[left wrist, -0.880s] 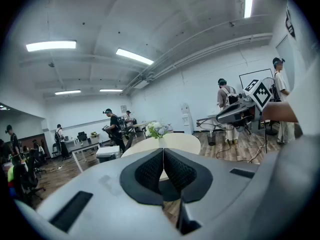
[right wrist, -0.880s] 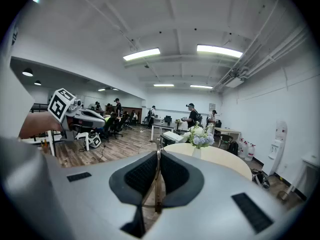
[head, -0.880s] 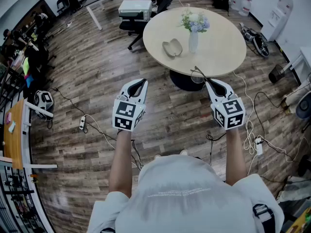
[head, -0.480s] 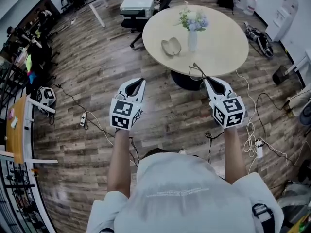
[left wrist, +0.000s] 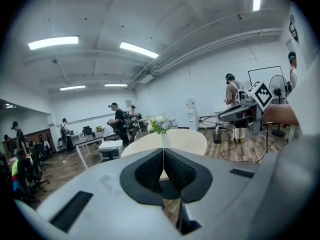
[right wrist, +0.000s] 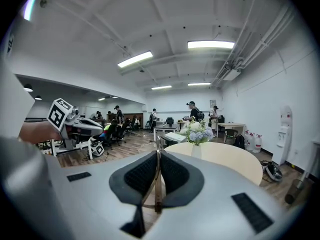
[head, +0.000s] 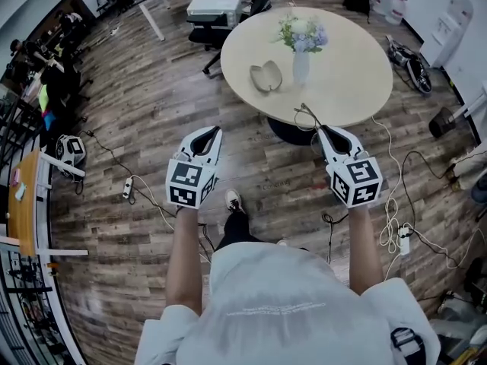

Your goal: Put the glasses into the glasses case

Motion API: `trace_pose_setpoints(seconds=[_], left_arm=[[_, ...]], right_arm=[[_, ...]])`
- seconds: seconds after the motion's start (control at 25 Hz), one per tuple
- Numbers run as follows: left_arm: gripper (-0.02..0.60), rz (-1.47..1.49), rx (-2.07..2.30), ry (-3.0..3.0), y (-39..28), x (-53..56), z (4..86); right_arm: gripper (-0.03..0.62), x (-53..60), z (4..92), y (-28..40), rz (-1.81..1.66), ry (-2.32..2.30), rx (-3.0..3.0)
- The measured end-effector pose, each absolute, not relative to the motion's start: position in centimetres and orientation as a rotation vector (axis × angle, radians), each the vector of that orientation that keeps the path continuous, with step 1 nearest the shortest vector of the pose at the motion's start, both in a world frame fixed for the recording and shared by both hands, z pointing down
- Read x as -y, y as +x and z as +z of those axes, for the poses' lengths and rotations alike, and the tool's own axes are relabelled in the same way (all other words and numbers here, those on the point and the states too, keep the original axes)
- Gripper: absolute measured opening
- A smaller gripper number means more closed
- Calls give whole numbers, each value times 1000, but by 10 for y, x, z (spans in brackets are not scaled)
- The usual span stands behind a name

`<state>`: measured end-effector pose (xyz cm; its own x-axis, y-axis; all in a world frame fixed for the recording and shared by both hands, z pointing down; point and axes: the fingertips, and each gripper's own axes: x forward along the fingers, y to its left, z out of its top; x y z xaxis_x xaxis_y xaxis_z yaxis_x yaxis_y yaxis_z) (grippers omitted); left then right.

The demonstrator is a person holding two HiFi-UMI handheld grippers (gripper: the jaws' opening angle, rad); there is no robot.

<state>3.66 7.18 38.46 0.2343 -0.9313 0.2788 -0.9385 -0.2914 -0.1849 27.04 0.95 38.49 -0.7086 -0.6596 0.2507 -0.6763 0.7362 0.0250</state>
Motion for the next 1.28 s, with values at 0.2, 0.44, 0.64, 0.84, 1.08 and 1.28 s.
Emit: trace_pose_setpoints(seconds=[0.2, 0.44, 0.64, 0.84, 1.08, 1.28], left_arm=[[14, 505, 1825, 2470, 13, -32, 397], [14, 503, 1778, 2497, -44, 44, 405], [14, 521, 1709, 2538, -93, 103, 405], [14, 506, 1638, 2573, -124, 147, 407], [14, 507, 1561, 2597, -153, 183, 417], [14, 503, 1502, 2602, -173, 201, 431]], right_arm=[[21, 22, 392, 250, 90, 1079, 2662], [21, 82, 396, 206, 114, 1167, 2610], [21, 129, 391, 158, 155, 1242, 2571], [21, 162, 393, 127, 227, 1301, 2530], [21, 195, 400, 91, 284, 1343, 2498], [21, 211, 415, 65, 326, 1353, 2460]])
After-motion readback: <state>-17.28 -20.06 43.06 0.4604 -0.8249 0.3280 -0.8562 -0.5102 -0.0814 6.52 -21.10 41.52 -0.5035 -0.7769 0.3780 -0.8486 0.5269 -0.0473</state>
